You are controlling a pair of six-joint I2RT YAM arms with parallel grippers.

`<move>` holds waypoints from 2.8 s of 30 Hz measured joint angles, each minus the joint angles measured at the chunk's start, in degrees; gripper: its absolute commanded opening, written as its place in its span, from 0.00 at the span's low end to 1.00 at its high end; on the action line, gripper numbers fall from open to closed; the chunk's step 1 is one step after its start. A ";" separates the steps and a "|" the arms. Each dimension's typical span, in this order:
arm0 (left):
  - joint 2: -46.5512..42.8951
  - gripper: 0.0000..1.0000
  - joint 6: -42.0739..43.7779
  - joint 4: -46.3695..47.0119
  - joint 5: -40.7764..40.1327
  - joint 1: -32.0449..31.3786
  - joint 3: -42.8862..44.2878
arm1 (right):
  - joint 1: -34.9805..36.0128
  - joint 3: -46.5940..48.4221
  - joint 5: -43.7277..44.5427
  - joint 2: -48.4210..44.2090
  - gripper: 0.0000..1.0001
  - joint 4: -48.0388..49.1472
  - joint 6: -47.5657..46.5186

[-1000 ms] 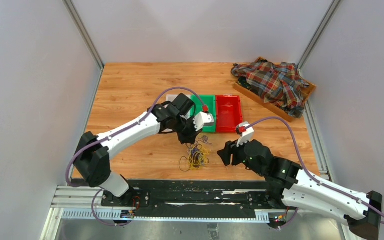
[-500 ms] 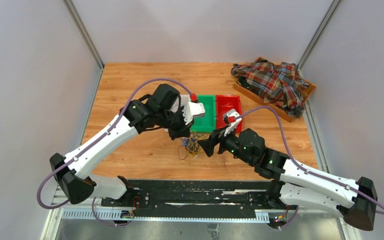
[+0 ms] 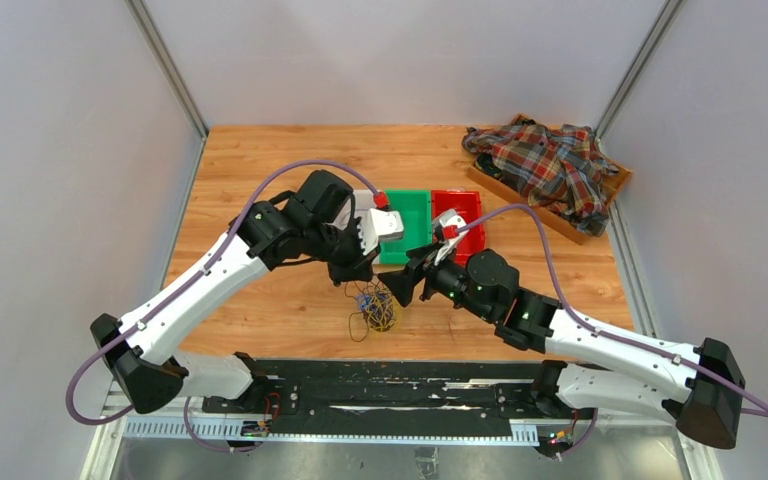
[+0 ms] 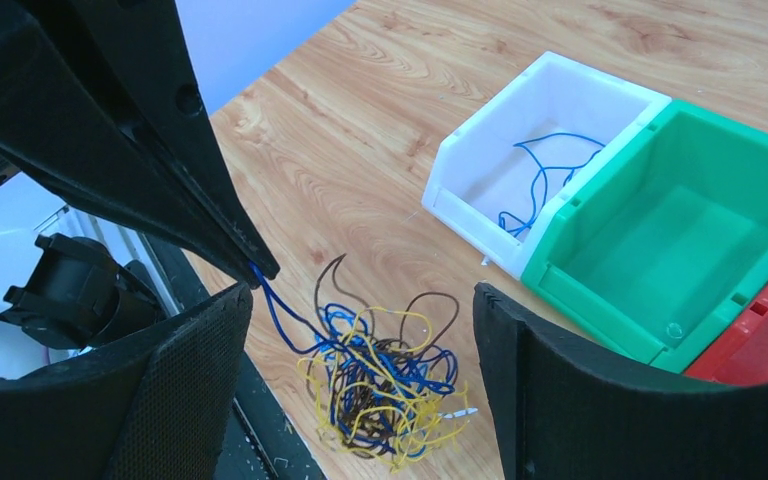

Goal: Untangle the cables

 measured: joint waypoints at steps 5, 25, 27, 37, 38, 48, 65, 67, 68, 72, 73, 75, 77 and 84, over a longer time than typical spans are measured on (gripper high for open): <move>-0.46 0.01 0.83 -0.17 -0.83 0.00 -0.26 | 0.00 -0.04 -1.99 -0.42 0.81 0.02 -0.09; -0.55 0.01 3.28 -2.78 -2.25 0.00 -0.42 | 0.00 -0.09 -5.25 5.79 0.79 3.93 -1.25; -0.55 0.01 3.63 -3.15 -2.10 0.00 -0.26 | 0.00 -0.22 -5.01 6.69 0.79 5.53 -1.16; 0.20 0.01 6.34 -9.20 -2.47 0.44 5.01 | 0.33 -0.35 -5.01 14.10 0.79 14.86 -0.26; 0.26 0.01 6.49 -9.25 -1.49 0.33 6.05 | 0.33 -0.35 -4.94 15.19 0.79 15.45 -0.31; 0.61 0.01 8.13 -14.73 4.55 0.02 13.18 | 0.31 2.29 -4.13 28.37 0.75 22.84 -1.07; 1.81 0.00 10.64 -18.51 -2.89 0.00 37.59 | 0.57 -9.35 1.36 32.65 0.74 31.26 4.00; 2.14 0.00 11.91 -18.62 -5.99 0.00 41.86 | 1.01 -10.58 2.62 32.65 0.74 31.45 4.74; 2.19 0.01 12.31 -18.47 -6.86 0.00 43.06 | 1.16 -11.08 3.15 32.65 0.74 31.45 4.96; 3.45 0.00 13.73 -17.18 -15.52 0.00 50.45 | 1.64 -13.33 5.38 32.68 0.74 31.28 6.16; 3.54 0.00 14.10 -16.39 -17.29 0.00 51.17 | 1.68 -13.70 5.73 32.65 0.74 31.28 6.54; 3.30 0.00 14.99 -14.58 -21.03 0.00 51.36 | 1.84 -14.14 6.27 32.68 0.74 31.34 7.10; 3.15 0.00 16.17 -12.28 -24.70 0.00 51.36 | 2.14 -14.78 6.64 32.65 0.75 31.30 7.67; 2.01 0.00 21.51 -1.46 -36.81 0.00 50.14 | 2.40 -16.28 6.69 32.61 0.78 31.30 9.44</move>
